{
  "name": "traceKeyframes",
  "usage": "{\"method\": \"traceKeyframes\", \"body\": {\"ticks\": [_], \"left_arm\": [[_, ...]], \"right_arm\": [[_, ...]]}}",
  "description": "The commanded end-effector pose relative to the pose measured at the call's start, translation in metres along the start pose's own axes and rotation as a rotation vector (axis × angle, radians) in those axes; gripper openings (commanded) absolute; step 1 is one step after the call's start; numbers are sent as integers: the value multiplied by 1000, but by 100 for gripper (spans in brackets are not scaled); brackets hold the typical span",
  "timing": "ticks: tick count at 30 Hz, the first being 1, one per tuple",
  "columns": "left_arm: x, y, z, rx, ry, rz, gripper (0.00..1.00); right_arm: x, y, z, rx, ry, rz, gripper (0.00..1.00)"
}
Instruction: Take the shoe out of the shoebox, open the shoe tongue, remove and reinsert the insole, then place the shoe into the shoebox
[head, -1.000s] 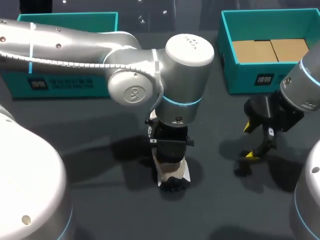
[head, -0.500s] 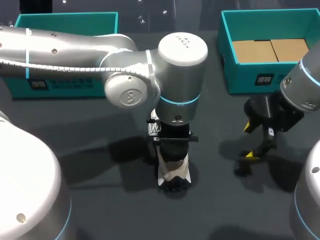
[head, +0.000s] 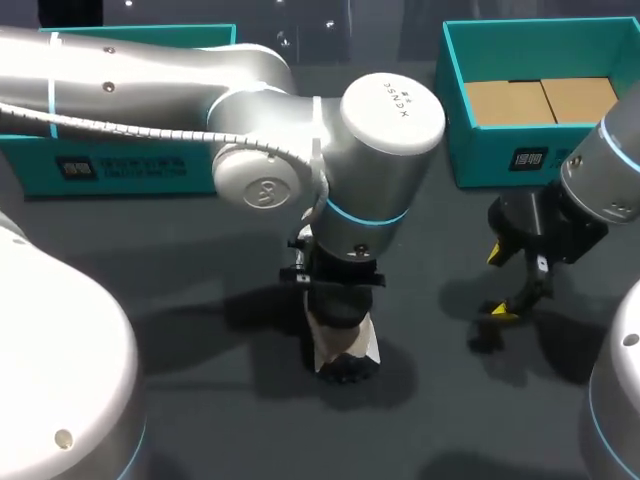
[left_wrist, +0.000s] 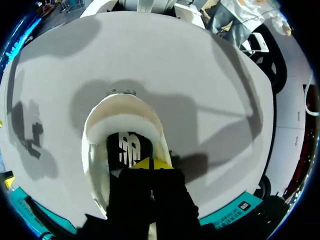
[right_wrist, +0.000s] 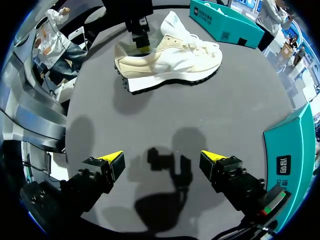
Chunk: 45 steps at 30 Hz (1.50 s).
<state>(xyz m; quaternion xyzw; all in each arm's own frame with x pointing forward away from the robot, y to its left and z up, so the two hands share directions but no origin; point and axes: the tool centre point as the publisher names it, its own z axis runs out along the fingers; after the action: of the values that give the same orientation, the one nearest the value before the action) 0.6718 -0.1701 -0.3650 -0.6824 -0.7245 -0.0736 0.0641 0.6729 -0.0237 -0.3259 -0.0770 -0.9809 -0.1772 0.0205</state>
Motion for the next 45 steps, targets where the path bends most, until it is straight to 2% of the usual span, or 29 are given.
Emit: {"method": "traceKeyframes", "body": {"ticks": [1, 6, 10, 13, 17, 24, 30, 35, 43, 44, 45], "left_arm": [[-15, 2, 22, 18, 32, -12, 0], [-21, 1, 39, 62, 22, -17, 0], [-23, 1, 42, 84, -1, -24, 0], [-23, 0, 33, 80, -25, -18, 0], [-20, 2, 8, 61, -85, -15, 0], [-21, 9, -27, -24, -203, -48, 0], [-26, 18, -32, -74, -266, -102, 0], [-26, 24, -32, -97, -275, -126, 0], [-29, 26, -26, -80, -283, -120, 0], [-29, 26, -26, -79, -283, -118, 4], [-29, 26, -26, -78, -283, -117, 15]], "right_arm": [[1, 0, 0, 1, -3, 0, 100], [1, 0, 0, 1, -3, 0, 100], [1, 0, 0, 1, -3, 0, 100], [1, 0, 0, 1, -3, 0, 100], [1, 0, 0, 1, -3, 0, 100], [1, 0, 0, 1, -3, 0, 100], [1, 0, 0, 1, -3, 0, 100], [1, 0, 0, 1, -3, 0, 100], [1, 0, 0, 1, -3, 0, 100], [1, 0, 0, 1, -3, 0, 100], [1, 0, 0, 1, -3, 0, 100]]}}
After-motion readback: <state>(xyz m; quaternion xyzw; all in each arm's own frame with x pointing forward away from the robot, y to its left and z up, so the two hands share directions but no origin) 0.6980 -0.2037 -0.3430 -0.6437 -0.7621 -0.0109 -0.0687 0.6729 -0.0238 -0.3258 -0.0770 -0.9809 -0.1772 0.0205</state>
